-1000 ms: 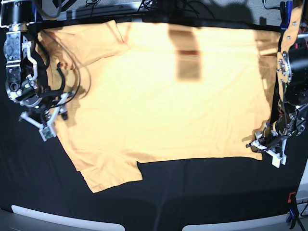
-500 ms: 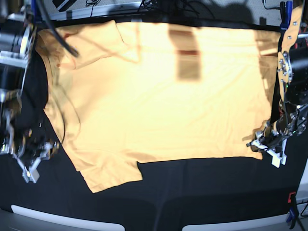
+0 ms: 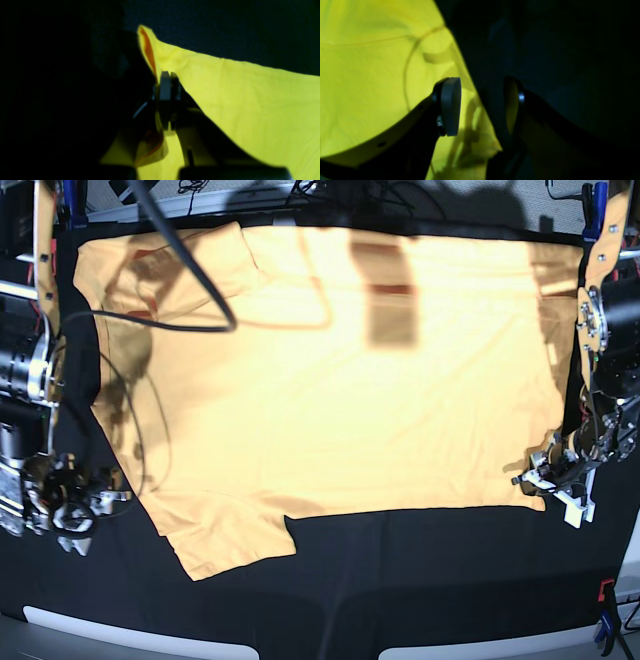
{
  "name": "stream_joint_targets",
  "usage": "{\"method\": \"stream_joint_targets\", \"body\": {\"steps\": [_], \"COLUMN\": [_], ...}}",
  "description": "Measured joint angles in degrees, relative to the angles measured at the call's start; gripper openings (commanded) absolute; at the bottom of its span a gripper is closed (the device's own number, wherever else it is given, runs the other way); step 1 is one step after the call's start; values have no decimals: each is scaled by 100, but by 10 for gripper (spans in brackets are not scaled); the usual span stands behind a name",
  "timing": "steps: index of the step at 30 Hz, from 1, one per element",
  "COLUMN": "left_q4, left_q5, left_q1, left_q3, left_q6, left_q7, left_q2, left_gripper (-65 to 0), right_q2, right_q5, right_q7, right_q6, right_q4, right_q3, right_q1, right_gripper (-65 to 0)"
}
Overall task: Layout the t-shirt on the table in an organized manner, then fold the t-shirt properly
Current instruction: 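Grasp the hem corners of the shirt with both grippers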
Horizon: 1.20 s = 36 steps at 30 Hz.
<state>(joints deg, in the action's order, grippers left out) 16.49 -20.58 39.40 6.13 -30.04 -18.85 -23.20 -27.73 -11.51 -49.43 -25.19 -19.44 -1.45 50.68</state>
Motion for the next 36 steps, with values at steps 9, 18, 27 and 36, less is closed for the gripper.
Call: {"method": "stream_joint_targets", "body": {"steps": [9, 18, 27, 36], "left_q4": [0, 0, 0, 0], "left_q5": [2, 2, 2, -168], "left_q1": [-2, -2, -2, -2], "left_q3": [0, 0, 0, 0], "left_q6": [-2, 0, 0, 15], "left_q7": [2, 0, 0, -44], "left_q2": [-2, 2, 0, 2], "left_gripper": [-650, -650, -650, -650], "right_q2": [120, 122, 92, 70], "right_q5": [278, 573, 553, 529], "right_q7": [199, 597, 748, 960], "right_q6": [164, 184, 184, -313], "right_q4": [114, 682, 837, 778], "right_q3": [-22, -22, -22, -15], "right_q1": [0, -4, -24, -245], "right_gripper": [-381, -381, -470, -650]}}
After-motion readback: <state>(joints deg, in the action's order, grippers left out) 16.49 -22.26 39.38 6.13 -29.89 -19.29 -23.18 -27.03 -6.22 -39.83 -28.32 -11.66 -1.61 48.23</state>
